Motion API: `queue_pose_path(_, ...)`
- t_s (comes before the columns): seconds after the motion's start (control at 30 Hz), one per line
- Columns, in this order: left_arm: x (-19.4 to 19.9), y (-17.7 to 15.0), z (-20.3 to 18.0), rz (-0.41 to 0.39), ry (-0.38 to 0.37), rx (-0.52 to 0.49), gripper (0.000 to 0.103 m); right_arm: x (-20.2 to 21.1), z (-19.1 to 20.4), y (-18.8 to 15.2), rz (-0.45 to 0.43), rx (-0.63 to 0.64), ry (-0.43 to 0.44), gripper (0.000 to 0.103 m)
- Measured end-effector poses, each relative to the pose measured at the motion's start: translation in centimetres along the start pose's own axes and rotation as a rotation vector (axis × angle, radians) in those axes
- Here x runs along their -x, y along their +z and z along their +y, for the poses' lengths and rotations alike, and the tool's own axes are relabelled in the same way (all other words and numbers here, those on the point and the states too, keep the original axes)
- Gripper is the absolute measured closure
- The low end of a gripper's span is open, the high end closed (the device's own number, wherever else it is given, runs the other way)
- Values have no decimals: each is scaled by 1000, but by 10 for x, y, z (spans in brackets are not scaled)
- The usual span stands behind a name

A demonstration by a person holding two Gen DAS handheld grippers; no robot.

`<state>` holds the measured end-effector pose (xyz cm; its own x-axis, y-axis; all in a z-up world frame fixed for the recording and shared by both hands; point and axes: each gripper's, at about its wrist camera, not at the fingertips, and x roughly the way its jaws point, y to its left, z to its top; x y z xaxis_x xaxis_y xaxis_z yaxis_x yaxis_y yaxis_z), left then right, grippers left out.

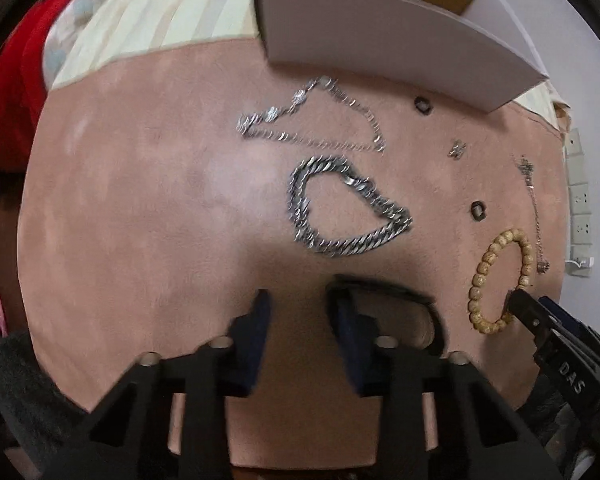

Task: Organize jewelry
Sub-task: 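Grasp the black watch band with the left tool while the right tool grasps the wooden bead bracelet, then lower the band with the left tool into the box while the right tool drops the bead bracelet in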

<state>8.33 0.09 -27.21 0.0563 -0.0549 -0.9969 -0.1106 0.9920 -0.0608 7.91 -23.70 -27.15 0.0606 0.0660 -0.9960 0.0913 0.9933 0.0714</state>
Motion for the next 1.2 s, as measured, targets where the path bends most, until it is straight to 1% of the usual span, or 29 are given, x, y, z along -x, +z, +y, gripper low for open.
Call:
queue_pose_path(0.07,-1,-1,-3,-17,26,-23,96,-1,-2,1,-12,-2,7,59)
queue_pose_path(0.1,0,-2,-3,-38,38,-40,97,-1,-1,1,-21,0,6,62)
queue_pose_path(0.17,2,-3,-3,-56,66,-59,99,-1,-1,3,-35,2,12,76)
queue_pose_path(0.2,3,-4,-2,-62,72,-66,99,0,0,3,-43,2,14,80)
queue_pose_path(0.23,3,-5,0,-69,77,-70,100,0,0,4,-48,2,19,90)
queue_pose_path(0.27,4,-6,2,-71,77,-70,100,0,0,4,-50,3,28,93)
queue_pose_path(0.37,11,-7,8,-83,74,-73,100,0,-2,4,-50,-15,70,94)
queue_pose_path(0.47,30,-10,12,-103,67,-77,100,8,-3,2,-69,-36,122,94)
queue_pose_path(0.53,43,-10,17,-120,54,-80,100,21,-2,0,-98,-37,157,94)
queue_pose_path(0.7,72,-3,22,-176,22,-84,100,55,5,2,-158,-11,211,94)
queue_pose_path(0.8,96,10,21,-218,-4,-88,100,79,12,10,-196,15,241,94)
queue_pose_path(0.87,102,20,11,-239,-17,-91,100,95,17,18,-224,31,258,94)
queue_pose_path(0.97,114,48,5,-273,-31,-101,100,121,25,33,-273,65,285,94)
queue_pose_path(1.03,123,62,-3,-288,-37,-102,100,136,31,45,-303,81,299,94)
queue_pose_path(1.1,128,83,-5,-304,-35,-109,100,150,38,63,-335,100,307,94)
queue_pose_path(1.2,129,111,-4,-314,-26,-110,100,161,49,91,-368,124,308,94)
